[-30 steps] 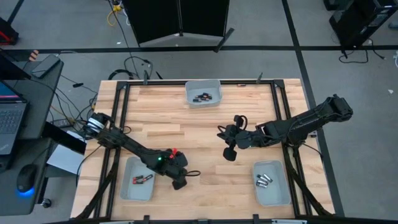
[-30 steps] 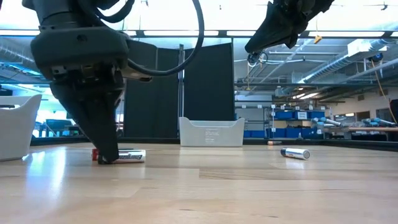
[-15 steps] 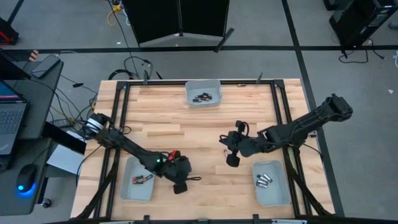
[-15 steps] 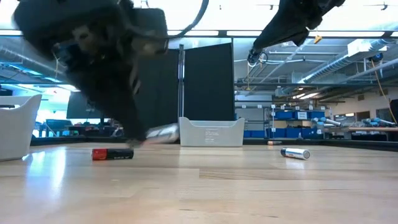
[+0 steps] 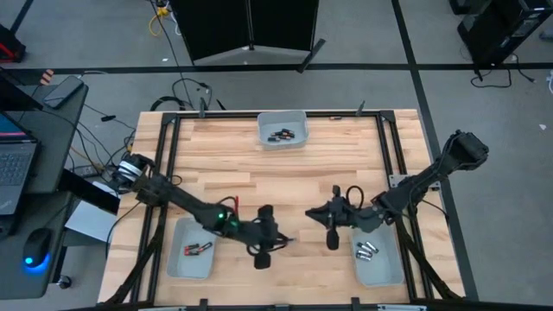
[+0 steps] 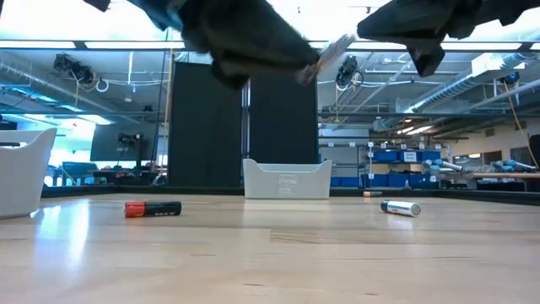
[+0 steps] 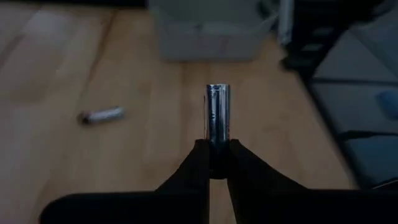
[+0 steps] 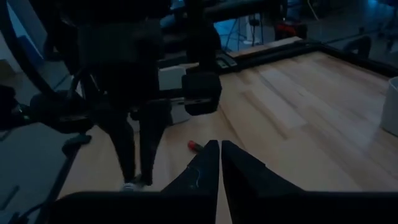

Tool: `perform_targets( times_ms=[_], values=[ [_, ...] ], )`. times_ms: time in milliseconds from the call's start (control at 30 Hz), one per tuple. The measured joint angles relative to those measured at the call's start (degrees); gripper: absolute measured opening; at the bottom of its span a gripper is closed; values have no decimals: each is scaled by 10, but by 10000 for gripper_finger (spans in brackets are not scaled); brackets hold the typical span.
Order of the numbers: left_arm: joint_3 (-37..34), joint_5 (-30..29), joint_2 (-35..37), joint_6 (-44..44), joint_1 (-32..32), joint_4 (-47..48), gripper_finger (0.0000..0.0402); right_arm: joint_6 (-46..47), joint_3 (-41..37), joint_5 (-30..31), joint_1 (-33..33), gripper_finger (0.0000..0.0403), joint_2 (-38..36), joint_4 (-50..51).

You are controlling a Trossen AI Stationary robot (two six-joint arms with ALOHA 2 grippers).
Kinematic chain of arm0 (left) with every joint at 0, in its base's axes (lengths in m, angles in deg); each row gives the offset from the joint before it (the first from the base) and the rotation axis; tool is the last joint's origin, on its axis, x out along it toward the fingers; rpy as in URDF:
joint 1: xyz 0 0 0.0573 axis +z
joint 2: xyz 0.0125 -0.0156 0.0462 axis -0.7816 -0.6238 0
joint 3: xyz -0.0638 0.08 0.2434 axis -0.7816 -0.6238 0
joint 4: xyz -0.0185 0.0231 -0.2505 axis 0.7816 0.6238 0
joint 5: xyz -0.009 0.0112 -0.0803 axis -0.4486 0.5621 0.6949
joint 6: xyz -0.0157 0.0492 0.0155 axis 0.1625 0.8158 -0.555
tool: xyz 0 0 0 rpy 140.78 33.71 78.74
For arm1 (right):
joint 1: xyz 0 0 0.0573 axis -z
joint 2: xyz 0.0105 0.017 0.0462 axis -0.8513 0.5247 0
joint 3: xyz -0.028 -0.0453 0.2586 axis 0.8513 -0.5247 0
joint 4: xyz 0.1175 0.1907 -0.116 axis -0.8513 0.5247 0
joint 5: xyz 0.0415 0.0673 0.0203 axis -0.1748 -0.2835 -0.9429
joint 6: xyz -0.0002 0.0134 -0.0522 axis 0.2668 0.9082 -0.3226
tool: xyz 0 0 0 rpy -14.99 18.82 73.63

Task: Sort batteries
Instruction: Put the silver battery into the bottom right gray bin

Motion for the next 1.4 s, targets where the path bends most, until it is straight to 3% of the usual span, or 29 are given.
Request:
perform_targets(
  times_ms=[167, 367, 533, 733, 900, 1167, 1400],
  values=[
    [-23, 54, 1, 27, 22, -102, 4, -26, 2, 0, -15, 35, 0, -20],
    [-164, 115, 1, -24, 51, -397, 1, -50, 3, 3, -24, 40, 0, -41],
    [-243, 114, 1, -57, 61, -523, 0, -50, 3, 3, -23, 41, 0, -40],
    [-255, 116, 1, -48, 60, -530, 1, -50, 3, -3, -17, 41, 0, -39],
    [-254, 132, 1, -47, 60, -525, 3, -24, 9, -61, -18, 41, 0, -5],
    [-254, 136, 1, -32, 60, -506, 4, 159, 163, -172, -52, 41, 0, 431],
    [-254, 135, 1, -31, 68, -489, 5, 244, 226, -305, -81, 41, 37, 535]
  ],
)
